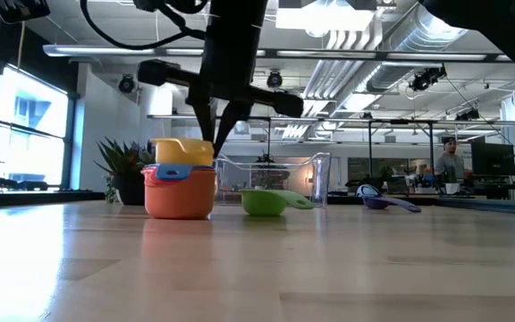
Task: Nest measuring cups in basket
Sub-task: Stack the yellow measuring cup on top of the blue measuring cup
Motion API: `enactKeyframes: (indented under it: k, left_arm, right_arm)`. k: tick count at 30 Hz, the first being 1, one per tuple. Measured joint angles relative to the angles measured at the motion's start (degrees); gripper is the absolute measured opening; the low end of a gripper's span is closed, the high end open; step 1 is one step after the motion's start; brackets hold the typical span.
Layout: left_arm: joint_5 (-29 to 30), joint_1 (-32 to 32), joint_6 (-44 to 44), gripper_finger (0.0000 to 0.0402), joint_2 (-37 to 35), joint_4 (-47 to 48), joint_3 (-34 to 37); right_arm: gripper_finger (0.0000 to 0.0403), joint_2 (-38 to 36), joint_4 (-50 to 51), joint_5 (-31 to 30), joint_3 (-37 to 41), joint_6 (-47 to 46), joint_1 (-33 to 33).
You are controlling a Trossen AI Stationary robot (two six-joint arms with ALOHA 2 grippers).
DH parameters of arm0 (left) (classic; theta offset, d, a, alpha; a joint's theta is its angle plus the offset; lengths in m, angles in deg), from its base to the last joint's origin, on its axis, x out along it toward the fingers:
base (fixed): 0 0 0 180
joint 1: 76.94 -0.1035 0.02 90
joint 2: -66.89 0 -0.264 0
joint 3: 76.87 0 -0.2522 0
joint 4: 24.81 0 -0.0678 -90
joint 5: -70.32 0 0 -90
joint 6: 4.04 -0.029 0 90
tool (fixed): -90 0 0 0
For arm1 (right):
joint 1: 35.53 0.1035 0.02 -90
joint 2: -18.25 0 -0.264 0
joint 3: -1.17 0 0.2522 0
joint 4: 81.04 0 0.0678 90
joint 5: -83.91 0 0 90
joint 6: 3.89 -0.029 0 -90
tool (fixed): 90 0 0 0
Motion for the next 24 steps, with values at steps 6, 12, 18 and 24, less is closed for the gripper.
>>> enactKeyframes:
  k: [6,12,18,24]
  left_arm:
    - [0.00,-0.01,-0.11,0.0104,-0.01,-0.01,0.00]
    - [-0.20,-0.01,-0.11,0.0104,-0.02,-0.01,0.00]
    - [-0.22,-0.01,-0.09,0.0104,0.00,0.00,0.00]
    - [-0.22,-0.01,0.04,0.0104,-0.02,0.00,0.00]
  right_arm:
    - [0.0020,0.34,0.03,0.91,0.00,-0.39,-0.40]
    - [0.0048,0.77,-0.34,1.58,0.00,-0.34,-0.61]
    - [0.0069,0.77,-0.35,1.25,0.00,-0.20,-0.61]
    - [0.0073,0.44,6.40,3.20,-1.00,0.22,-0.61]
